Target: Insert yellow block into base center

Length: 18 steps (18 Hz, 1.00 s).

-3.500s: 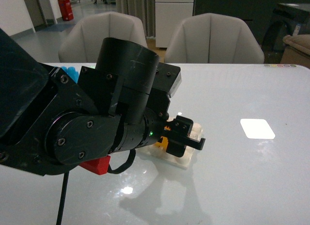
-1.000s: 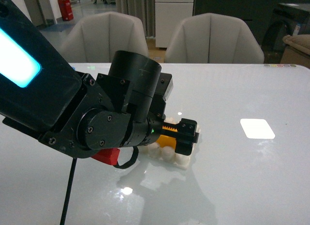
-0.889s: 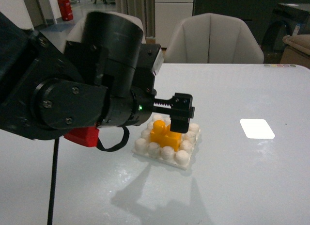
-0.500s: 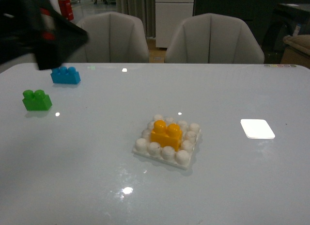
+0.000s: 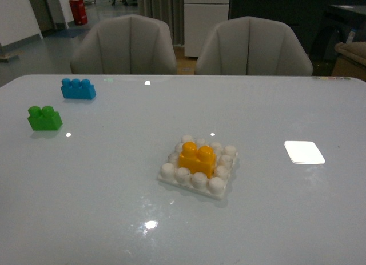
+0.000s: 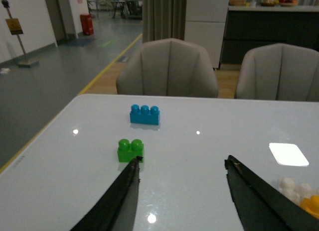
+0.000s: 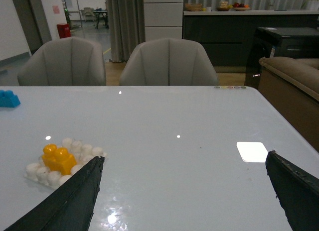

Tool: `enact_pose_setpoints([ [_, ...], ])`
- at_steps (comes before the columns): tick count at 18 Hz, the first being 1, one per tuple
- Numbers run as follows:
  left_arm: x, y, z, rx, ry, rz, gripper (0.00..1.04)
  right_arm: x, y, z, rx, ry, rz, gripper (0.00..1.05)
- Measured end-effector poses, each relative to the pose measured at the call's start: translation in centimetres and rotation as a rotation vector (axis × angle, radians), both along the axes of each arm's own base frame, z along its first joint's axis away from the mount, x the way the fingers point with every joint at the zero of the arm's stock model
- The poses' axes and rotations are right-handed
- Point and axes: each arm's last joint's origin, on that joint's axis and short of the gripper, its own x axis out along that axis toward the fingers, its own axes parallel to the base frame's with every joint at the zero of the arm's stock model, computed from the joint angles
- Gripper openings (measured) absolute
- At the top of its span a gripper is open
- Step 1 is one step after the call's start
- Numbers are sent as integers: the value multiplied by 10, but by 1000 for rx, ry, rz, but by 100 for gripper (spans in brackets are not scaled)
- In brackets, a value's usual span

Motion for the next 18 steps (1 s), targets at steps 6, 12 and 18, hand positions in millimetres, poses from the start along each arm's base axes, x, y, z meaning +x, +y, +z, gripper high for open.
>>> enact_pose_setpoints([
  [6, -50, -3, -41, 11, -1, -34, 2, 0, 0, 0, 0, 1, 0, 98],
  [12, -65, -3, -53, 11, -12, -35, 2, 0, 0, 0, 0, 1, 0, 98],
  [18, -74, -3, -52, 11, -20, -35, 2, 0, 0, 0, 0, 1, 0, 98],
])
